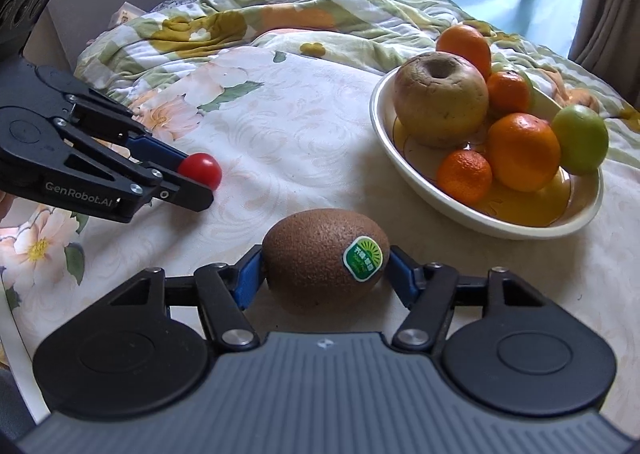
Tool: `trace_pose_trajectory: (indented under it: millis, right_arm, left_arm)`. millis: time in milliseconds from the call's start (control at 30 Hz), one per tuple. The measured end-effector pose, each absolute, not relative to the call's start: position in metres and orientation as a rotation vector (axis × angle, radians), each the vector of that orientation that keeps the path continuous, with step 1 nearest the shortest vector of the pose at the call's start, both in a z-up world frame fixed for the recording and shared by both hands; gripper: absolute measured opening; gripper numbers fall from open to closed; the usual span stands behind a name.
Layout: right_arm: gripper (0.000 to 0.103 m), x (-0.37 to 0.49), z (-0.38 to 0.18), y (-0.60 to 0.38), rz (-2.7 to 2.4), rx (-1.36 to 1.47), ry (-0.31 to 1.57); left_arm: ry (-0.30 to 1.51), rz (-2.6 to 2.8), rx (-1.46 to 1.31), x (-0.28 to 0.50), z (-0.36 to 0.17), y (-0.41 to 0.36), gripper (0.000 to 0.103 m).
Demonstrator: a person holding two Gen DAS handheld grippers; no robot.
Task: Organize fruits
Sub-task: 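Grasp the kiwi with the right tool while the left tool grasps the red tomato, then lower the red tomato into the bowl with the left tool while the right tool carries the kiwi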
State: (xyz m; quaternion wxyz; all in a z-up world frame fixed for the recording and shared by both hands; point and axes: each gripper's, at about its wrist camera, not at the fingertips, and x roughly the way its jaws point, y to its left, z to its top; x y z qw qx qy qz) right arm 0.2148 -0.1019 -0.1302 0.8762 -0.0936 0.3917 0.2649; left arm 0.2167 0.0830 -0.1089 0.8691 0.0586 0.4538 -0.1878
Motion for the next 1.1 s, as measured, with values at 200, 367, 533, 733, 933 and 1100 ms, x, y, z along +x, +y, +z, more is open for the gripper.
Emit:
trace_pose_trajectory:
  millis: [200, 367, 533, 733, 933, 1100]
  right_arm:
    - [0.080, 0.206, -0.115, -0.106, 0.559, -0.162, 0.804]
    - [0.080, 0.196, -0.096, -0.111, 0.542, -0.138, 0.777]
    - [0.080, 0.189, -0.078, -0.113, 0.504, -0.137, 0.770]
    - [0.080, 0.184, -0.051, -0.123, 0.452, -0.113, 0.761]
    - [0.080, 0.191, -0.025, -0.144, 0.409, -0.102, 0.748]
    - [0.080, 0.209, -0.005, -0.175, 0.422, -0.087, 0.731]
  left_arm:
    - [0.910, -0.336, 0.091, 0.204, -0.092, 0.095, 0.033]
    - [0.877, -0.289, 0.075, 0.190, -0.077, 0.104, 0.033]
    - [0.851, -0.252, 0.048, 0.175, -0.064, 0.114, 0.033]
    - [0.807, -0.226, 0.021, 0.165, -0.036, 0.114, 0.033]
    - [0.744, -0.174, 0.016, 0.163, -0.004, 0.093, 0.033]
    - [0.710, -0.127, -0.002, 0.167, 0.015, 0.060, 0.033]
